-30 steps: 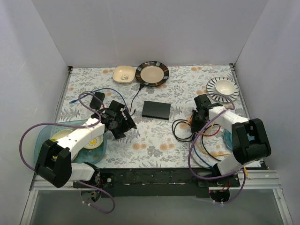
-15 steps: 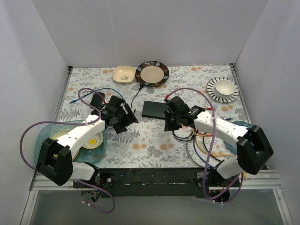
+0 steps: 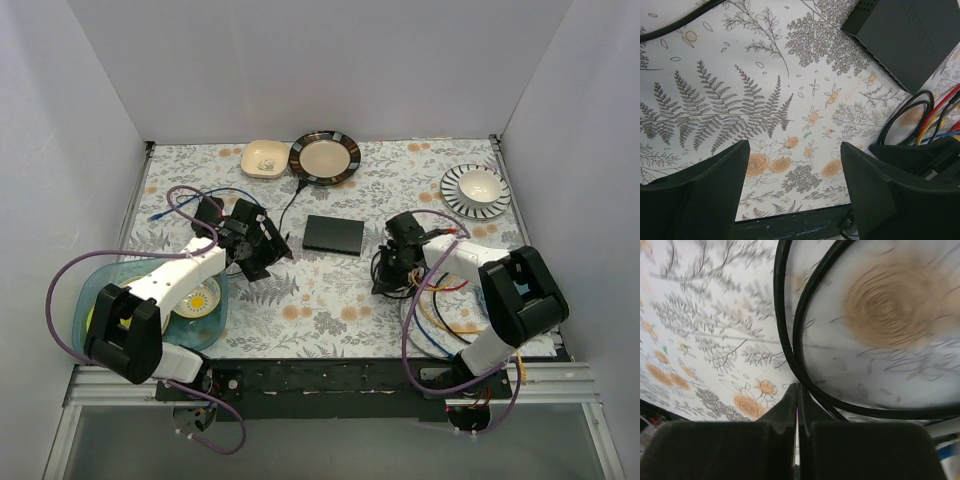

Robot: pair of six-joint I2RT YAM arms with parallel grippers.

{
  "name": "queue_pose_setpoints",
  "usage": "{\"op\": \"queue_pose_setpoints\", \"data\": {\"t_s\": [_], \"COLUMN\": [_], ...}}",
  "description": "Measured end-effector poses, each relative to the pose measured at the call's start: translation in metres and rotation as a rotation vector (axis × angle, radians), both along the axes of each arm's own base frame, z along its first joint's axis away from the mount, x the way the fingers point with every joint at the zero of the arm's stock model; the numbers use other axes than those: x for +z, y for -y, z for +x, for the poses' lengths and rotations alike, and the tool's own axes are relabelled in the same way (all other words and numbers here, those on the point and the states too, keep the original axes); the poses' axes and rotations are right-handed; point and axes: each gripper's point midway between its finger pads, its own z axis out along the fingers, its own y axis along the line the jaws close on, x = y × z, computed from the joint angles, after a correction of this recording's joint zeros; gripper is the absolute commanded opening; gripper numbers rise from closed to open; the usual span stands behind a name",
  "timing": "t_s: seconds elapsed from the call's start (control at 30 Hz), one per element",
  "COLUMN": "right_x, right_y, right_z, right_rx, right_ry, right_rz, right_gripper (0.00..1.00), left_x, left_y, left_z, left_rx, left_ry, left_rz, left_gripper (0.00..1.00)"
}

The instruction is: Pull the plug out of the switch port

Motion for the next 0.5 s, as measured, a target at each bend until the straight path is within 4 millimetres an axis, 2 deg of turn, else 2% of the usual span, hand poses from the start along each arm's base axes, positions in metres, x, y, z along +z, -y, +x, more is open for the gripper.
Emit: {"op": "queue_pose_setpoints", "data": {"t_s": [0.13,0.27,0.33,0.37,0.5], "right_x": [0.001,0.004,0.009,0.015,0.052], "right_y": [0.018,0.027,0.023,0.018,-0.009], "right_z": [0.027,0.047,0.054,0.059,0.088], "right_rx": [-0.11,-0.133,-0.116,-0.105,-0.083], "right_ry": [-0.013,0.045,0.087,0.11,0.221], "right_rz": [0.038,-0.012,-0.042,-0.043,0.004], "right_gripper": [0.01,0.01,0.01,0.01,0.01], "left_x": [0.004,0.008,0.011,0.013,0.024], "left_y": [0.0,-0.002,-0.002,-0.001,0.006], "left_z": [0.018,0.042,0.058,0.065,0.1], "left_rx": [0.022,0.047,0.057,0.058,0.056], "left_ry": [0.004,0.021,0.04,0.051,0.109], "left_rz": [-0.016,-0.032,-0.046,-0.054,-0.1], "left_gripper": [0.72,0.64,0.58,0.52,0.34]}}
